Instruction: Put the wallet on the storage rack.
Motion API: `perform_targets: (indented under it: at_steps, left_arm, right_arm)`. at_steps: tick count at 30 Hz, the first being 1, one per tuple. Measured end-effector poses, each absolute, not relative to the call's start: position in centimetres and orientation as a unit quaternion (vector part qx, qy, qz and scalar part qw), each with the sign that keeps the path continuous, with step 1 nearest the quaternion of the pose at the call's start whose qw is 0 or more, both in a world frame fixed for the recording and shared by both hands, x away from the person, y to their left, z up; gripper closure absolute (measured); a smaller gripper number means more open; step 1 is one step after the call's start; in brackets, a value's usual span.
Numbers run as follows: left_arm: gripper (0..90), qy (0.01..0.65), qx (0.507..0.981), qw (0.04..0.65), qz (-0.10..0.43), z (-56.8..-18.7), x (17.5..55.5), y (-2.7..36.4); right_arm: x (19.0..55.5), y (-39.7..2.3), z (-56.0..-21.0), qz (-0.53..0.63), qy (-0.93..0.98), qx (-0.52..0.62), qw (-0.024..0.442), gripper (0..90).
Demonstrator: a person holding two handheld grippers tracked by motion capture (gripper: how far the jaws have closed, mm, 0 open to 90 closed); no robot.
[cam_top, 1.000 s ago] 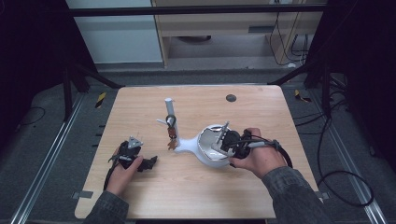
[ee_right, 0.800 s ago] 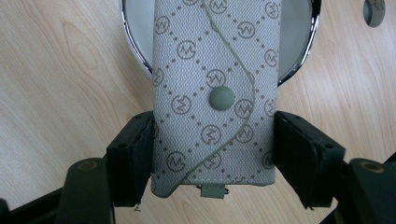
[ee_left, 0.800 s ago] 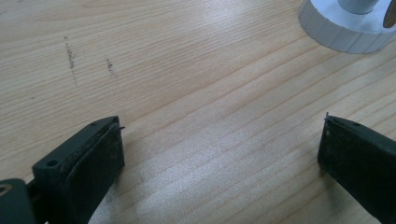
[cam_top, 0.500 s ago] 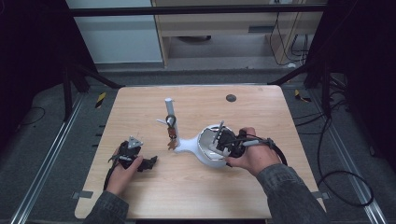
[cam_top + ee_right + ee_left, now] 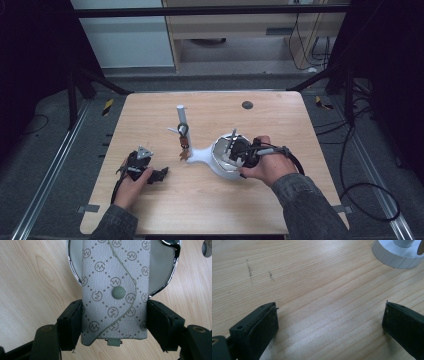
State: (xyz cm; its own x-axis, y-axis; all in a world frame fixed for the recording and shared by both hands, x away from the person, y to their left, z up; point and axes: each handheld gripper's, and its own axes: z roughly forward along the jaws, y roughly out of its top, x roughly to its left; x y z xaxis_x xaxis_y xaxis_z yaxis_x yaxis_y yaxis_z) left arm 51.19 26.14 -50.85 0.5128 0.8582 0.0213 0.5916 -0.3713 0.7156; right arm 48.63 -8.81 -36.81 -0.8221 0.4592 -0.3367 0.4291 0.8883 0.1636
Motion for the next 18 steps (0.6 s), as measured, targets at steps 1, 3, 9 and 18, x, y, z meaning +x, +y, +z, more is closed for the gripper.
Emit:
perform_targets:
  at_steps: [1, 3, 9, 18]
  left_arm:
    - [0.0, 0.451, 0.803, 0.333, 0.2, -50.85, 51.19, 26.14]
    - [0.0, 0.451, 0.804, 0.333, 0.2, -50.85, 51.19, 26.14]
    - [0.0, 0.451, 0.804, 0.332, 0.2, -50.83, 51.19, 26.15]
    - [0.0, 0.451, 0.804, 0.332, 0.2, -50.83, 51.19, 26.15]
  right_arm:
    - [48.66, -8.73, -36.83, 0.04, 0.953, 0.235, 0.185, 31.8]
    - [48.78, -8.61, -36.83, 0.036, 0.954, 0.234, 0.185, 31.8]
    - [49.1, -8.18, -36.8, 0.029, 0.955, 0.232, 0.181, 31.7]
    - [49.56, -7.97, -37.02, 0.025, 0.956, 0.233, 0.174, 31.7]
